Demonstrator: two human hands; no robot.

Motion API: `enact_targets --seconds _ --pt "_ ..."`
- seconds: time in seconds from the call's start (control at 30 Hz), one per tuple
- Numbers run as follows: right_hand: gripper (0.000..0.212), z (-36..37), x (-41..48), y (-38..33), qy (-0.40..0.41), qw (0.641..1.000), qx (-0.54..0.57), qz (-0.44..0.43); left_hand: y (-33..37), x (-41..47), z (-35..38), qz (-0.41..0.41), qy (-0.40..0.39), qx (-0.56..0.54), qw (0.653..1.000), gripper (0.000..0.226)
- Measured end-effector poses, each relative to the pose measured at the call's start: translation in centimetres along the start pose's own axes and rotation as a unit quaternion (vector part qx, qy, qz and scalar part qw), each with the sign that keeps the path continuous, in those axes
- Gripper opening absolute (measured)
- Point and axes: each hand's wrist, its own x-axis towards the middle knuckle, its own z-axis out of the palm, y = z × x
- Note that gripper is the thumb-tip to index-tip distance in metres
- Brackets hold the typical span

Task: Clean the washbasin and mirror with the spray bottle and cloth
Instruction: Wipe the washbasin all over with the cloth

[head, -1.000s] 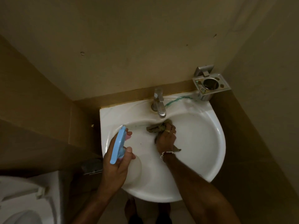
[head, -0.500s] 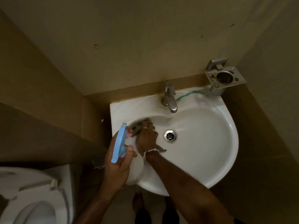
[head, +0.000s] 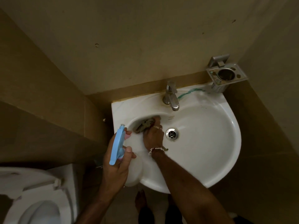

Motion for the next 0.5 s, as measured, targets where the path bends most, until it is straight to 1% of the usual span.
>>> enact_targets --seconds 0.07,0.1,0.13,0.2,0.27,0.3,0.37,0.4,0.5 --pt "0.071 -0.3 0.4 0.7 0.028 0.999 0.003 0.037 0.7 0.1 -0.6 0.018 0.004 -0.012 1.0 0.086" --pt "0.067 -0.2 0.5 1.0 0.044 0.998 0.009 0.051 0.7 0.0 -1.1 0.017 0.009 -0.016 1.0 0.097" --pt "0.063 -0.3 0.6 1.2 0.055 0.996 0.019 0.062 0.5 0.1 -1.5 0.014 0.016 -0.016 1.0 0.1" --pt "0.054 -0.2 0.3 1.4 0.059 0.996 0.017 0.057 0.2 0.0 -2.1 0.009 0.029 -0.016 0.999 0.091" --pt "0.046 -0.1 -0.5 1.5 0.042 0.999 -0.03 -0.006 -0.2 0.0 -2.5 0.002 0.043 -0.017 0.999 0.078" --pt "0.046 -0.2 -1.0 1.6 0.023 0.998 -0.047 -0.044 -0.7 -0.1 -2.7 -0.007 0.048 -0.01 0.999 0.067" --pt "0.056 -1.1 -2.4 1.5 -0.061 0.992 -0.059 -0.094 -1.4 -0.2 -2.9 -0.039 0.052 0.017 0.998 0.042" --pt "0.06 -1.7 -3.1 1.4 -0.106 0.987 -0.059 -0.103 -1.5 -0.2 -2.9 -0.05 0.05 0.028 0.997 0.033" --pt "0.06 -3.8 -5.6 1.3 -0.206 0.97 -0.03 -0.122 -1.3 -0.4 -2.8 -0.065 0.049 0.028 0.996 0.025"
